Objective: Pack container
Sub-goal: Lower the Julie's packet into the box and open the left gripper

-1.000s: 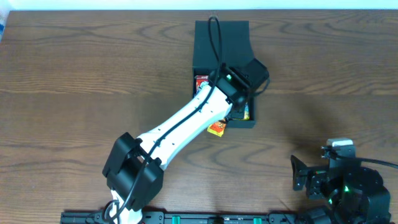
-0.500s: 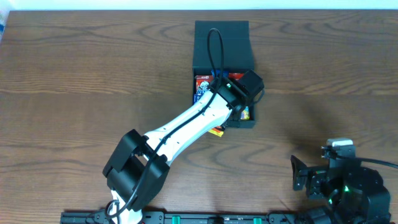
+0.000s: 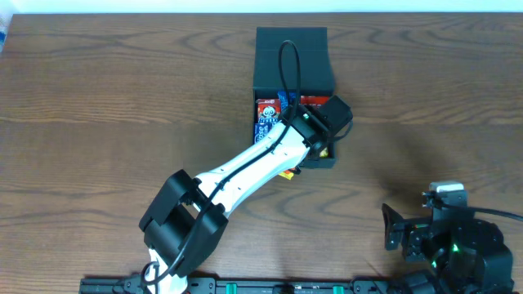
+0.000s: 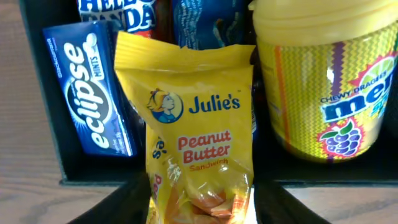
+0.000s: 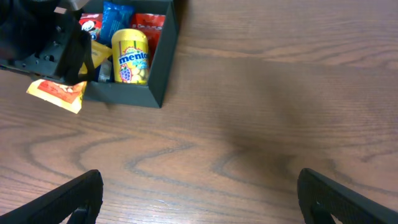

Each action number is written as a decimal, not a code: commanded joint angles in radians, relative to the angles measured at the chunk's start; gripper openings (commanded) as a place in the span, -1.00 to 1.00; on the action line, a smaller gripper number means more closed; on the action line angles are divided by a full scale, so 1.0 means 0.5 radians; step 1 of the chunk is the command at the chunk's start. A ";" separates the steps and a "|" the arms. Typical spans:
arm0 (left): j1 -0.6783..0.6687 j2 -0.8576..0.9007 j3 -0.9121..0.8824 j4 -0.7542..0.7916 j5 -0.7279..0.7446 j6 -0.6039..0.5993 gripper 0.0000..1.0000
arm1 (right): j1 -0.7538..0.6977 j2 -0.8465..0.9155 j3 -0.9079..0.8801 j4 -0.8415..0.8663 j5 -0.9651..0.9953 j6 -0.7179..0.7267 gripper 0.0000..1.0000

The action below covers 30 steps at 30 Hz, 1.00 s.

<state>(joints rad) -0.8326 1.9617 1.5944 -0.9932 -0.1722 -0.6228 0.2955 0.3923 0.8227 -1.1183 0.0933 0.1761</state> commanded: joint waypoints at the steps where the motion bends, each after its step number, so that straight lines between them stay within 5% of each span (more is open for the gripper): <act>1: 0.002 0.032 -0.008 -0.006 -0.031 -0.004 -0.11 | -0.014 -0.003 -0.002 -0.002 0.000 0.021 0.98; 16: 0.005 0.031 0.021 0.045 -0.037 -0.003 -0.74 | -0.014 -0.003 -0.002 -0.002 0.000 0.021 0.99; 30: 0.055 0.029 0.165 0.052 -0.114 0.020 -0.77 | -0.014 -0.003 -0.002 -0.002 0.000 0.021 0.98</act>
<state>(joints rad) -0.8230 1.9617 1.6485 -0.9691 -0.1928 -0.6239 0.2955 0.3923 0.8227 -1.1183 0.0933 0.1761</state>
